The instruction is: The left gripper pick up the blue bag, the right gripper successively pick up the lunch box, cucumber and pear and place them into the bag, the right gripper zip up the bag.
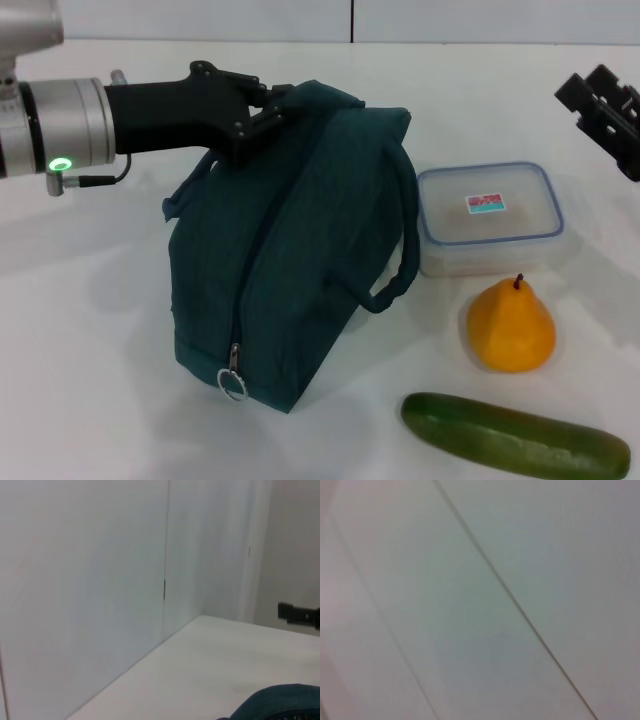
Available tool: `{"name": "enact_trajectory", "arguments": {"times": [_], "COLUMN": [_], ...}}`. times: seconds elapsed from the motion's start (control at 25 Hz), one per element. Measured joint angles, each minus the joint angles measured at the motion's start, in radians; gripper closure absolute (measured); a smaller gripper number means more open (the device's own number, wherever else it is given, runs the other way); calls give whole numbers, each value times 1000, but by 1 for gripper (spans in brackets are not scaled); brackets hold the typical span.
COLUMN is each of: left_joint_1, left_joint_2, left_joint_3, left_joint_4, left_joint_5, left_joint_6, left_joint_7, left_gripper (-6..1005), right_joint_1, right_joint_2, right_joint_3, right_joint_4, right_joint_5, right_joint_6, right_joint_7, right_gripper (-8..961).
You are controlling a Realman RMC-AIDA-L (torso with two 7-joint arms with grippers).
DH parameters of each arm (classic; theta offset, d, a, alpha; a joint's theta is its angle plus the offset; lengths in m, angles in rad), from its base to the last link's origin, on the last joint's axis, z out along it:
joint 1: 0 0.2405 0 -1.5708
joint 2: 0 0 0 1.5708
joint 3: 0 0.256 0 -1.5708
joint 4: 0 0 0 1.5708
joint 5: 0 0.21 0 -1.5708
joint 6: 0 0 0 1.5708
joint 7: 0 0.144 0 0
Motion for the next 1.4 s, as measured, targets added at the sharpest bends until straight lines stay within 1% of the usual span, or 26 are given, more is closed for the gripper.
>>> {"name": "enact_trajectory", "arguments": {"times": [0.08,0.24,0.48,0.64,0.92,1.16,1.4], "left_joint_1": [7,2,0,-7,-20,-39,-61], "left_joint_2": [-2,0,-2,-2,-3,-6,-6], "left_joint_3": [0,0,0,0,6,9,10], "left_joint_4": [-12,-29,-72,-115,-132,-147,-178], "left_joint_5": [-22,-43,-70,-135,-164,-165,-168], "left_joint_6": [-1,1,0,0,0,0,-13], "left_joint_7": [41,70,138,189,221,229,264], "left_gripper": [860,861,864,866,868,869,869], "right_joint_1": [-7,-27,-60,-87,-90,-87,-76], "right_joint_2": [0,1,-1,-2,-3,0,1], "right_joint_3": [-1,4,8,11,4,-11,-33], "right_joint_4": [13,42,90,103,141,142,129], "right_joint_5": [6,36,116,132,118,115,114], "right_joint_6": [3,7,10,35,62,144,182], "right_joint_7": [52,134,208,260,283,305,370], "right_gripper": [91,91,92,92,92,93,93]}}
